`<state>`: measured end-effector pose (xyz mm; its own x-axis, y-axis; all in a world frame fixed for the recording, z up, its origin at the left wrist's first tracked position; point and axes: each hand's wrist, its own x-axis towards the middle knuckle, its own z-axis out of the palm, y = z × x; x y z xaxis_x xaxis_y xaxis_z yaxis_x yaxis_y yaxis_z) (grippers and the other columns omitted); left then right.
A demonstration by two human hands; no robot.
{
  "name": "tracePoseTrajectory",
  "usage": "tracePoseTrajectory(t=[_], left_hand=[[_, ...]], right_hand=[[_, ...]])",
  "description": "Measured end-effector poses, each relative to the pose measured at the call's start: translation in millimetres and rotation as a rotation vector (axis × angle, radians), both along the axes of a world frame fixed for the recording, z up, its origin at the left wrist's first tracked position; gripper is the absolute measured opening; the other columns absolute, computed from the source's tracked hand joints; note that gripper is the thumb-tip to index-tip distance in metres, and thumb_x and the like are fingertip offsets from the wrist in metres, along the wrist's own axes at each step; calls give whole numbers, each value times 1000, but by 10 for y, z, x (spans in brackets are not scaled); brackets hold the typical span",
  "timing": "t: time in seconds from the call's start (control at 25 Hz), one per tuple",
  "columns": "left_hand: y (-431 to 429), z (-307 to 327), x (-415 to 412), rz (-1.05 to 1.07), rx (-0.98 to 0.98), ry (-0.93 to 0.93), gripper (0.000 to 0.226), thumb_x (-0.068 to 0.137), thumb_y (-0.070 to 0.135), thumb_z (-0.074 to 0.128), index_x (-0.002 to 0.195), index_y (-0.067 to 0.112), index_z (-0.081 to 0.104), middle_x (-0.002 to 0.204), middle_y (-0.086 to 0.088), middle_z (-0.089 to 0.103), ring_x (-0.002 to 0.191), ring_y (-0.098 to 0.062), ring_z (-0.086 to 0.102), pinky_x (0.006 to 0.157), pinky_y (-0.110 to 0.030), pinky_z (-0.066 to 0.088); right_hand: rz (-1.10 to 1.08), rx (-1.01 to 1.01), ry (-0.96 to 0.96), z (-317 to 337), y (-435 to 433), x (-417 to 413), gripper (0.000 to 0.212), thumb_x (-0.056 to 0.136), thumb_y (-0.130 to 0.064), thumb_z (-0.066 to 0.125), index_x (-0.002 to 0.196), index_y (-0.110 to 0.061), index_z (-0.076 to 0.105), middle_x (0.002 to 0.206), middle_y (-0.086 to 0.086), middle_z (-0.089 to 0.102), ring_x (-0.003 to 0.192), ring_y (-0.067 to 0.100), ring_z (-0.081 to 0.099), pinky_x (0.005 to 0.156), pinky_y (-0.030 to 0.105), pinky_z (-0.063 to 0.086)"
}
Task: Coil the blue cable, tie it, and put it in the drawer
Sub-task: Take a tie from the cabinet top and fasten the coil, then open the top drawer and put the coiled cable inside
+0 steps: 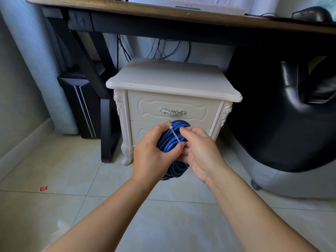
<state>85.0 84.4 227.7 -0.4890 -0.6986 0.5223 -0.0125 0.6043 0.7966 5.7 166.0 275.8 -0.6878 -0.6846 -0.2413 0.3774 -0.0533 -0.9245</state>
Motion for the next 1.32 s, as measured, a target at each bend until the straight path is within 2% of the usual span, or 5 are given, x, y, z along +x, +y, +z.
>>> tracePoseTrajectory(t=[0.44, 0.88, 1.08, 1.16, 1.32], left_hand=[[-60, -45, -36, -38, -42, 74, 37, 74, 24, 82, 108, 19, 69, 115, 28, 61, 108, 12, 58, 93, -9, 43], [-73, -44, -66, -53, -154, 11, 29, 81, 33, 72, 106, 19, 68, 112, 25, 63, 103, -2, 63, 86, -30, 53], [-186, 75, 42, -153, 92, -167, 72, 73, 40, 84, 135, 36, 49, 133, 22, 47, 111, 17, 48, 93, -7, 40], [-256, 105, 50, -202, 248, -309, 90, 68, 42, 86, 143, 41, 36, 129, 21, 52, 106, 12, 54, 91, -12, 44], [-387, 15, 13, -83, 514, -239, 52, 73, 25, 83, 120, 27, 59, 98, 9, 71, 88, -6, 68, 80, -29, 57]], right_hand=[[-18, -4, -17, 10, -39, -1, 25, 101, -23, 52, 119, -6, 47, 110, 25, 70, 86, 33, 70, 87, 53, 55], [-19, -20, -53, -20, -36, -20, 35, 101, -25, 53, 127, -3, 45, 111, 24, 70, 84, 32, 73, 69, 43, 60], [11, -94, -69, 0, -42, -76, 22, 103, -21, 48, 121, -9, 46, 111, 25, 70, 95, 38, 71, 81, 48, 57], [15, -119, -68, -37, -72, -99, 16, 104, -18, 45, 118, -11, 46, 112, 25, 69, 100, 42, 69, 87, 50, 55], [49, 147, 286, -66, -203, -386, 22, 106, -20, 35, 106, -15, 57, 86, 20, 73, 75, 33, 73, 73, 42, 59]])
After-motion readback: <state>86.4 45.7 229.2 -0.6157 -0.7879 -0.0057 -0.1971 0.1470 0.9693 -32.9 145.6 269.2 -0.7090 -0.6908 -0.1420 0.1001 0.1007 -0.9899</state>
